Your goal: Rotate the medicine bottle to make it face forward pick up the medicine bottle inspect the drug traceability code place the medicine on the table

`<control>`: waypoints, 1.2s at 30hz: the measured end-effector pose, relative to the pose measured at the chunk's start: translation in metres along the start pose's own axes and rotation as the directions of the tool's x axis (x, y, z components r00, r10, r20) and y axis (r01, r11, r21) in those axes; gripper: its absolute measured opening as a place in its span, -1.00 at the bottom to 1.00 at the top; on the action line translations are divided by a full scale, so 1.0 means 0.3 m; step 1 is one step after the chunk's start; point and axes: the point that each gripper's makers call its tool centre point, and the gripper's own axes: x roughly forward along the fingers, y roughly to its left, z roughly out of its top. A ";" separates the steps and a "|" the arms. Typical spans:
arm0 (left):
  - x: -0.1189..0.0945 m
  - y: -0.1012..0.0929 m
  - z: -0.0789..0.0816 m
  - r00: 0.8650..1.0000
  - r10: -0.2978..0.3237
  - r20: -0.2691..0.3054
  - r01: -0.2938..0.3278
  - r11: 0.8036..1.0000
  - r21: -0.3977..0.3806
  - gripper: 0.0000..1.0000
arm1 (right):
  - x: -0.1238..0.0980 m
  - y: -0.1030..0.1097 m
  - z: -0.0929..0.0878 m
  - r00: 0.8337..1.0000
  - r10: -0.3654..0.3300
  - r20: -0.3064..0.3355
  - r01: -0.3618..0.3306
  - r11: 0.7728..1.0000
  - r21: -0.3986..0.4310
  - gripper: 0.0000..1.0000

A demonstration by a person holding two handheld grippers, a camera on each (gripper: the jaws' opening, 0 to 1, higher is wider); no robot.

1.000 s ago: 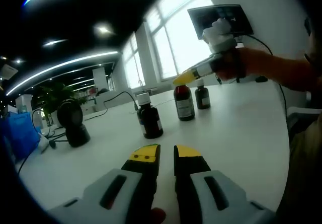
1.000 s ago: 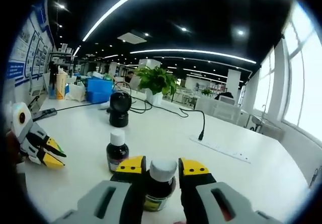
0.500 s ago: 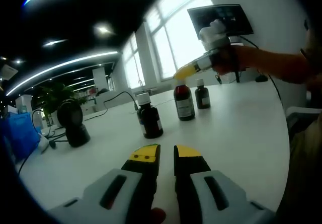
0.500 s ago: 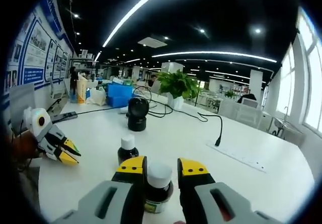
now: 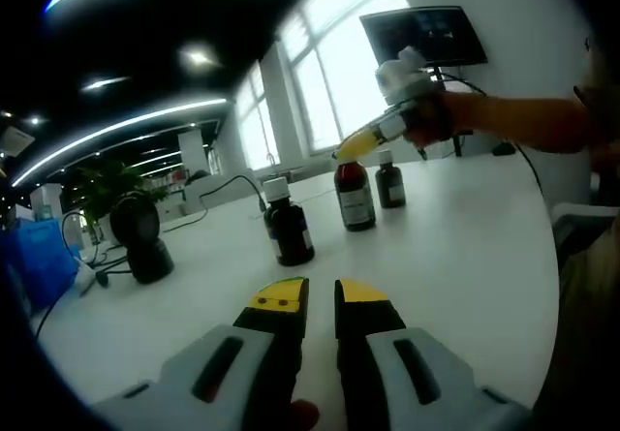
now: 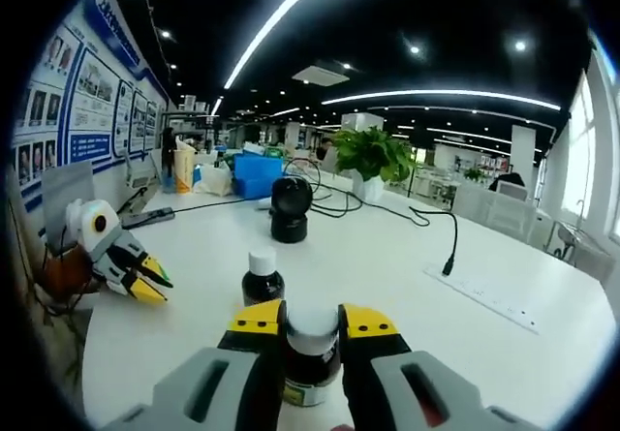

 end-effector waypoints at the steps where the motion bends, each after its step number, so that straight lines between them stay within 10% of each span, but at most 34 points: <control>1: 0.000 0.000 0.000 1.000 0.000 0.000 0.000 1.000 0.000 -0.90 | 0.000 0.001 0.000 1.000 0.001 0.001 -0.001 1.000 0.000 -0.65; 18: 0.000 -0.001 -0.001 1.000 -0.001 0.000 0.001 1.000 0.001 -0.90 | -0.011 -0.008 -0.004 0.991 -0.132 -0.003 0.132 0.991 0.000 -0.65; 36: 0.003 0.002 -0.001 1.000 0.000 -0.001 0.000 1.000 0.004 -0.90 | -0.013 -0.011 -0.004 0.947 -0.320 -0.013 0.321 0.947 0.028 -0.65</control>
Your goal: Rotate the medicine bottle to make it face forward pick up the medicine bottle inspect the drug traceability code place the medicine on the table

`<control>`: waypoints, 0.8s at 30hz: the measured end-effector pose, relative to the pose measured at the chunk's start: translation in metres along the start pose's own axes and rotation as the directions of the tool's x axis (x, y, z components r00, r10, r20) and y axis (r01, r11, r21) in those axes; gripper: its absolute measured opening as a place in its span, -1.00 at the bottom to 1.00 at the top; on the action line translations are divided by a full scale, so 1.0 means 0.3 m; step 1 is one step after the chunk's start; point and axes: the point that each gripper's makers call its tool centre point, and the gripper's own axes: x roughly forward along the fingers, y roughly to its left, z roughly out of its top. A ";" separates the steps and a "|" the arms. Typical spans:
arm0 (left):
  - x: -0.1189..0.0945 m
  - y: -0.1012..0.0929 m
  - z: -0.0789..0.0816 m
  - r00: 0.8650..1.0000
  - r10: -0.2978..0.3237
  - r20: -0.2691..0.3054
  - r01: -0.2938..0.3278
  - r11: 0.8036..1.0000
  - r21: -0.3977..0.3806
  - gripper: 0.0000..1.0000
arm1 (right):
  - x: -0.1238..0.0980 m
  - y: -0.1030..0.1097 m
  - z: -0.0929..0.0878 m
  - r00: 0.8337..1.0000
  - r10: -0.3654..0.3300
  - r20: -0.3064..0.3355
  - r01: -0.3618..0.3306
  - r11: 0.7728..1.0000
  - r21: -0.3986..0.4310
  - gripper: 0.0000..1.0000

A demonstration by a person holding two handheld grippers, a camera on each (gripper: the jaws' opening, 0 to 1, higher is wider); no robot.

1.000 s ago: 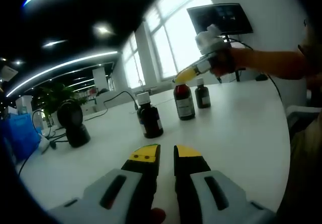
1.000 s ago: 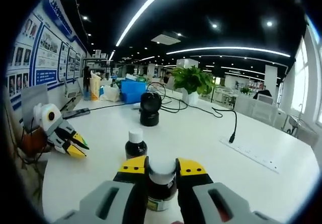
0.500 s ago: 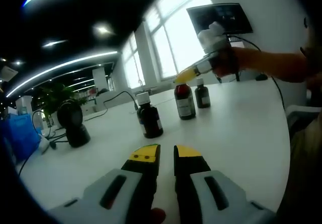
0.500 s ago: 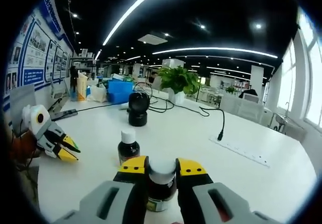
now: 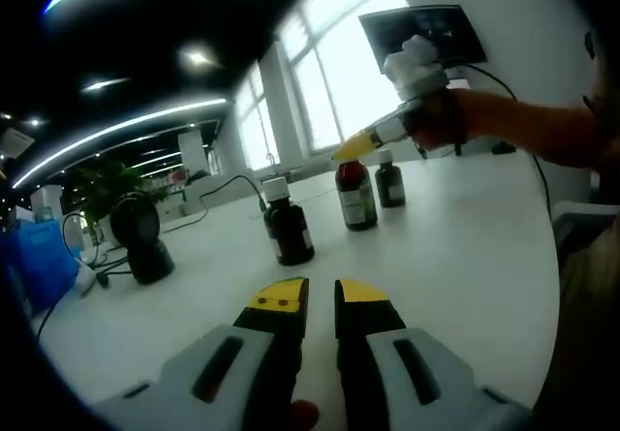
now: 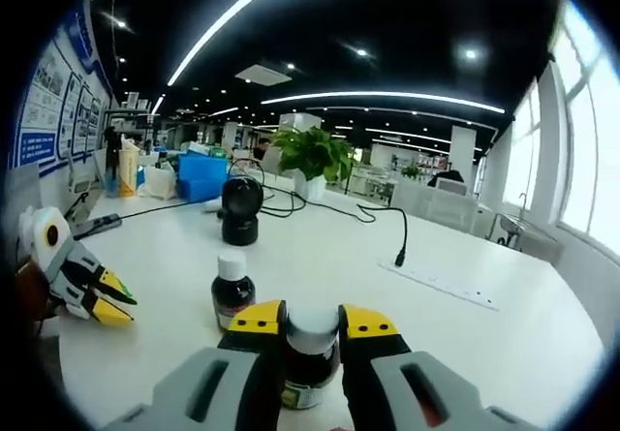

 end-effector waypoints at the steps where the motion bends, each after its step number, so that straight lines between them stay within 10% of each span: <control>1: 0.000 0.001 0.000 1.000 0.000 0.001 0.000 1.000 -0.001 -0.90 | 0.001 0.000 0.000 1.000 -0.017 -0.003 0.017 1.000 -0.010 -0.64; 24: -0.004 -0.006 0.005 1.000 -0.005 0.006 0.005 1.000 -0.001 -0.90 | -0.025 -0.014 0.043 0.999 0.025 0.031 -0.023 0.998 -0.054 -0.61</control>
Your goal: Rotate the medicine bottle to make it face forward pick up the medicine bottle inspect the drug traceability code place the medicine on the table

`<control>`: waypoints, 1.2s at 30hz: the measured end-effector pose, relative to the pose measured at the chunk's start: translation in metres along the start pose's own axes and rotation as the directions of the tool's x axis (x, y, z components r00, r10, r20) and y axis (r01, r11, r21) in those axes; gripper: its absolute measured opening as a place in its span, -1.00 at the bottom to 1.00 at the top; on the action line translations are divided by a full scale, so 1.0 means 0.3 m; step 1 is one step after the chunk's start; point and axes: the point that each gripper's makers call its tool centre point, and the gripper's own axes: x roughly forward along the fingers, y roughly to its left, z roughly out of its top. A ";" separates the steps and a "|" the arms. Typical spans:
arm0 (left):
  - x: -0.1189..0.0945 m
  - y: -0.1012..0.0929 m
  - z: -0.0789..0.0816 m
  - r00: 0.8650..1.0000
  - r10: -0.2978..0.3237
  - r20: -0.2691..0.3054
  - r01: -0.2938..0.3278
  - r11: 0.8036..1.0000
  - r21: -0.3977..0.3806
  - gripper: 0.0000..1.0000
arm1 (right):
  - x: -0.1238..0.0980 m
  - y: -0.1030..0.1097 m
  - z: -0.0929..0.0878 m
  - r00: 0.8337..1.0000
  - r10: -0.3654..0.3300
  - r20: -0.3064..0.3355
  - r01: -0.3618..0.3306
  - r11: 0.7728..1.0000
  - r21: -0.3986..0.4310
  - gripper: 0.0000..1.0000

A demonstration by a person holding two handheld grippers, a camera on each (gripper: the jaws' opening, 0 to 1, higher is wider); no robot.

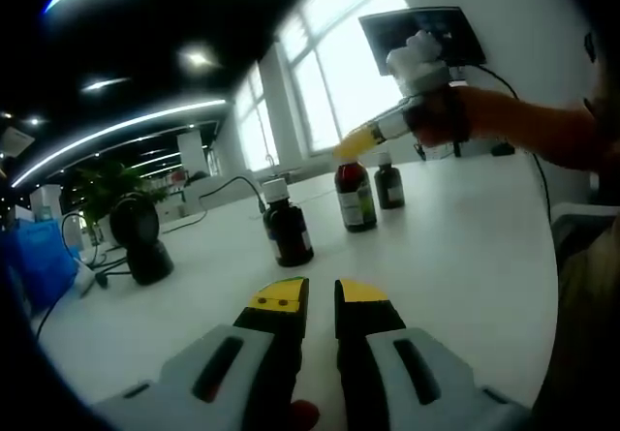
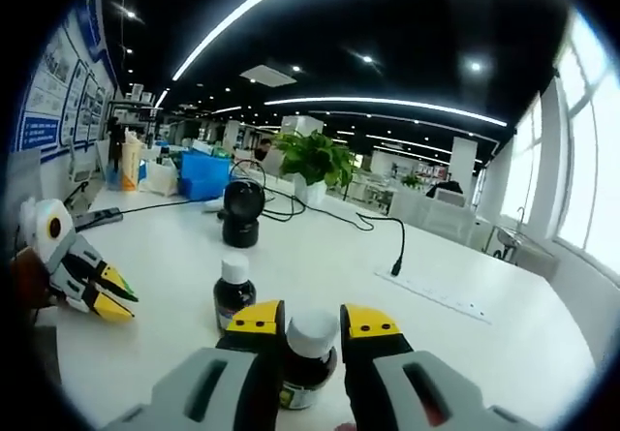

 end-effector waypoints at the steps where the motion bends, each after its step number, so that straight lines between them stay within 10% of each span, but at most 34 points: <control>1: 0.000 0.000 0.000 1.000 0.000 0.000 0.000 1.000 0.000 -0.90 | -0.004 0.012 0.007 1.000 0.028 0.011 -0.028 1.000 0.003 -0.61; 16: 0.001 0.003 -0.004 1.000 0.004 -0.003 -0.004 1.000 0.000 -0.90 | 0.001 0.017 0.008 0.955 0.293 0.046 -0.295 0.954 0.056 -0.59; 36: 0.003 0.004 -0.004 1.000 0.005 -0.005 -0.005 1.000 0.007 -0.90 | 0.010 0.038 -0.037 0.957 0.290 0.001 -0.290 0.957 0.034 -0.66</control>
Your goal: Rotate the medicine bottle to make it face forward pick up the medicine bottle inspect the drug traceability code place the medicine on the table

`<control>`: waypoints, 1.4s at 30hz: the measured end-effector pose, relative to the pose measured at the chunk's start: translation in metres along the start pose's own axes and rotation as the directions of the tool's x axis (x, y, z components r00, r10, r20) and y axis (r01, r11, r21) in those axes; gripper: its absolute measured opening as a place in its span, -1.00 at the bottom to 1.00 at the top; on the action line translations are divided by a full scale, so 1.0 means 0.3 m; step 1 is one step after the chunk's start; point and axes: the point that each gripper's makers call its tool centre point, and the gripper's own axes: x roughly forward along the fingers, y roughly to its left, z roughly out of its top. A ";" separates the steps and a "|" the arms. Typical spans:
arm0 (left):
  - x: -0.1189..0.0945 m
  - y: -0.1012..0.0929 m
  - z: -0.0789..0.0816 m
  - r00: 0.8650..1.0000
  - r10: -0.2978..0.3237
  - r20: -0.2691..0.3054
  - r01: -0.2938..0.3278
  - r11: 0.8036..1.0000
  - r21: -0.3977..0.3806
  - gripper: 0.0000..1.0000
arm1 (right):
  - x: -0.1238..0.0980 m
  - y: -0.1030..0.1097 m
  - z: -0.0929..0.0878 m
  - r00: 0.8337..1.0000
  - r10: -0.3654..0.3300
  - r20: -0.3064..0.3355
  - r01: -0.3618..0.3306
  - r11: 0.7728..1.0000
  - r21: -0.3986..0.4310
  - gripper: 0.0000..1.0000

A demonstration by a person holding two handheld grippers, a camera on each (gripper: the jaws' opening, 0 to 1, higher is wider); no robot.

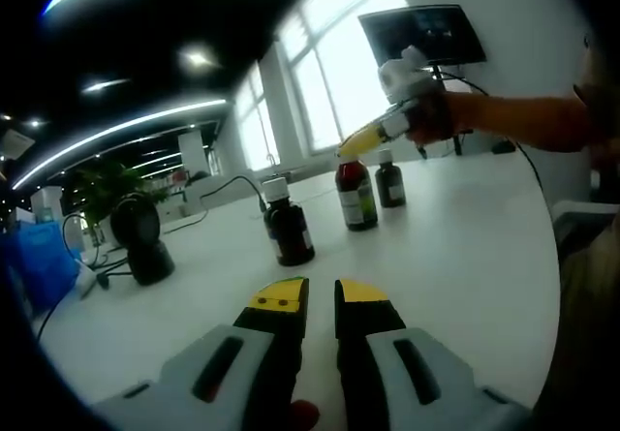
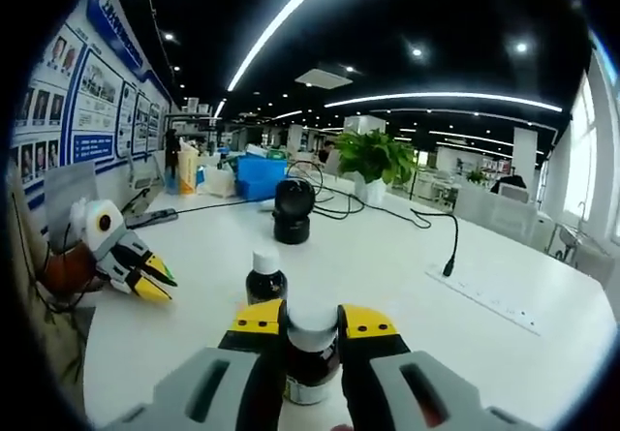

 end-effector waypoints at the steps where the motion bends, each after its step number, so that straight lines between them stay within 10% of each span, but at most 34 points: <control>1: 0.000 0.000 0.000 1.000 0.000 0.000 0.000 1.000 0.000 -0.90 | 0.000 0.003 -0.001 1.000 -0.007 0.001 0.007 1.000 0.000 -0.66; 33: 0.002 0.000 0.001 1.000 -0.002 0.000 0.002 1.000 0.002 -0.90 | 0.003 -0.013 -0.006 0.930 -0.362 -0.061 0.363 0.932 0.007 -0.65; 42: 0.000 -0.002 0.003 1.000 -0.003 0.002 0.003 1.000 0.002 -0.90 | 0.001 -0.020 -0.005 0.929 -0.366 -0.059 0.365 0.931 -0.026 -0.62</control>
